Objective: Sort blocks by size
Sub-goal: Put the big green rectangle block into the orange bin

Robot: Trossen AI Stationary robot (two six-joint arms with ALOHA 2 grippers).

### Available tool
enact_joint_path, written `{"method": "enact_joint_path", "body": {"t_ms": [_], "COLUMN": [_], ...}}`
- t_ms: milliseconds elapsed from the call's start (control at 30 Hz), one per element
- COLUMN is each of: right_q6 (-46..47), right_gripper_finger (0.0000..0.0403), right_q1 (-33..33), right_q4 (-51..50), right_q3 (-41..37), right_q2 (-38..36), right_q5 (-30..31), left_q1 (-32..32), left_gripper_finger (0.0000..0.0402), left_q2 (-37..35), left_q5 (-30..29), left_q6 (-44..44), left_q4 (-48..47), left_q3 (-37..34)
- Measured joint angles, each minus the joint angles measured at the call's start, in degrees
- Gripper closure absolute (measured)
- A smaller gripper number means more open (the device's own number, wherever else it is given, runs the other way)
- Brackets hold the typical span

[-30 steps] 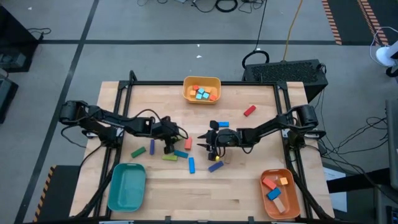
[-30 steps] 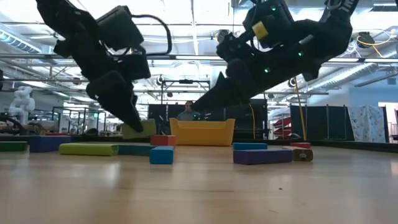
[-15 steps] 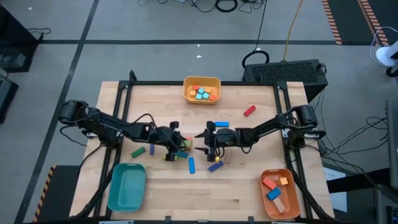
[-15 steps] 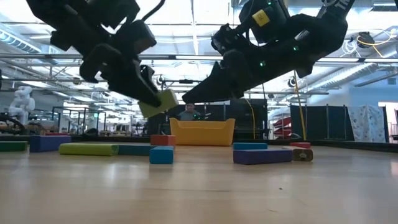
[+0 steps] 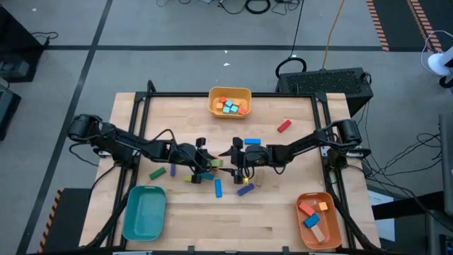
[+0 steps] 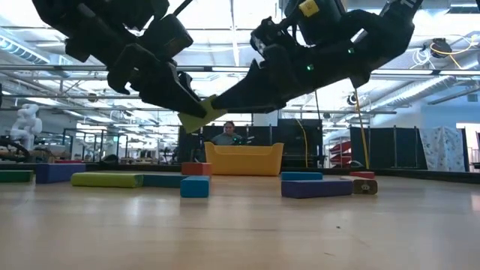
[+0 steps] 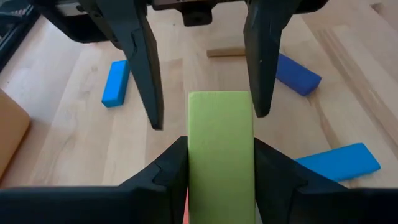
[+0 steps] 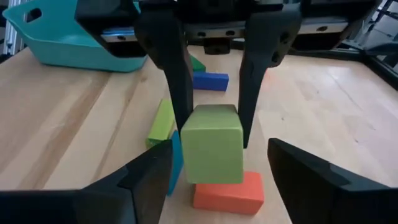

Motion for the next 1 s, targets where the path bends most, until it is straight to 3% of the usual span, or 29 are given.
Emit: {"method": "enact_joint_path", "body": {"t_ms": [467,600,733,933,1000], "right_q6": [-0.35,-0.34,0.15,0.19,0.29], "right_gripper_finger": [0.0283,0.0290,0.0290,0.0290,0.0290], "right_q1": [0.00,0.00,-0.04,-0.44,-0.42], "right_q4": [-0.74,-0.76,-1.90,-16.31,-20.68], "right_q3": [0.00,0.00,0.04,0.15,0.18], "right_q2": [0.00,0.00,-0.42,-5.12,-7.70], "right_q5": [0.17,0.15,0.42,0.52,0.50], "left_q1": [0.04,0.02,0.00,0.15,0.10], "left_gripper_finger": [0.0263,0.0255,0.0224,0.0159,0.0134], "left_q2": [1.66,1.68,1.68,1.20,1.20], "left_q5": [-0.20,-0.15,-1.74,-13.16,-14.23], "left_q6": [-0.63,-0.95,-1.99,-4.83,-4.83], "left_q4": [3.39,3.48,3.85,2.13,1.95], "left_q3": [-0.11,-0.11,-0.11,0.02,0.02]}}
